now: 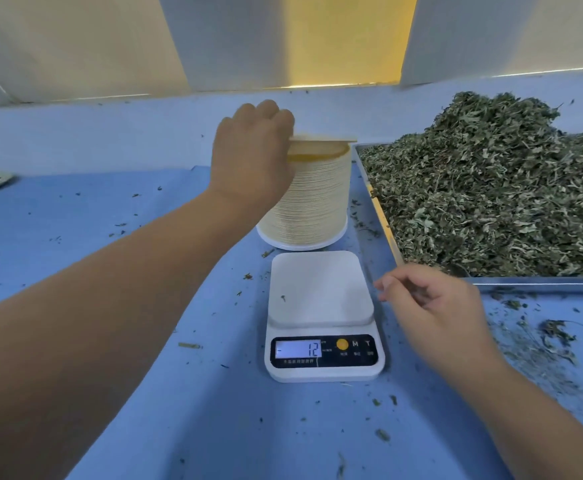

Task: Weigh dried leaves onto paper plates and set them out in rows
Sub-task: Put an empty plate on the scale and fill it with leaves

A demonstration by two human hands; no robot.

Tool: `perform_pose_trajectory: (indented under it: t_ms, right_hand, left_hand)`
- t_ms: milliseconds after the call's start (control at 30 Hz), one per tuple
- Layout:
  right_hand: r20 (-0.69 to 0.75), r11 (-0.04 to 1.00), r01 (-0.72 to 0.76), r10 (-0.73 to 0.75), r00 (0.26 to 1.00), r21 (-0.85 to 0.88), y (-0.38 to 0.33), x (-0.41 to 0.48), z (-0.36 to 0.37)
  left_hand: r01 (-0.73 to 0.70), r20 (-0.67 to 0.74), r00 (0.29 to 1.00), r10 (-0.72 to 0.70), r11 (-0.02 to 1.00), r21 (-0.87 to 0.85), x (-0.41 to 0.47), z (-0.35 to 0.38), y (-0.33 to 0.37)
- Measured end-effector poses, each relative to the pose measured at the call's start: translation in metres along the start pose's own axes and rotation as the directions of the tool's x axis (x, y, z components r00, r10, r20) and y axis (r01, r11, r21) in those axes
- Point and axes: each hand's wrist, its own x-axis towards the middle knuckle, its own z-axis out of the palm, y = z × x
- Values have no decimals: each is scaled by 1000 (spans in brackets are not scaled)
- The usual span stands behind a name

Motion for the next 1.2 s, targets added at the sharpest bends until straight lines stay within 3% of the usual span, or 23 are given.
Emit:
perform_pose_trajectory:
  t_ms: [100,200,300,367,500,600,733,867,1033,1200]
  right_hand:
    - [30,999,-40,40,999,-5,-2,-2,3]
    - [35,997,-76,76,996,3,-2,-2,5]
    - [45,980,-138,133,990,140,-7,-1,8]
    - [34,934,-212,211,977,288,-8,2,8]
    - [101,809,-370,366,925,456,-4,11,2]
    - [202,786,-429,379,903,444,-4,10,2]
    - [187,827,-395,348,919,401,1,6,5]
    - [216,756,-408,346,913,512,5,6,4]
    - [236,753,-428,357,904,500,8,6,4]
    - [222,754,-429,367,903,498,3,6,5]
  left_hand:
    - [198,-132,953,-273,889,-414,-17,0,-4]
    - [147,-202,908,-367,732,-665,-53,2,3]
    - [138,-147,904,-402,599,-789,-97,3,12]
    - [166,-85,917,-389,568,-806,-124,3,11]
    - [260,50,940,-338,613,-746,-167,6,3]
    - [294,94,940,-327,642,-709,-174,8,-2]
    - [277,109,953,-284,660,-698,-175,13,-2]
    - [370,199,918,-342,562,-740,-177,13,2]
    - [496,342,856,-389,424,-758,-177,11,1]
    - [516,363,849,-383,455,-726,-178,9,-2]
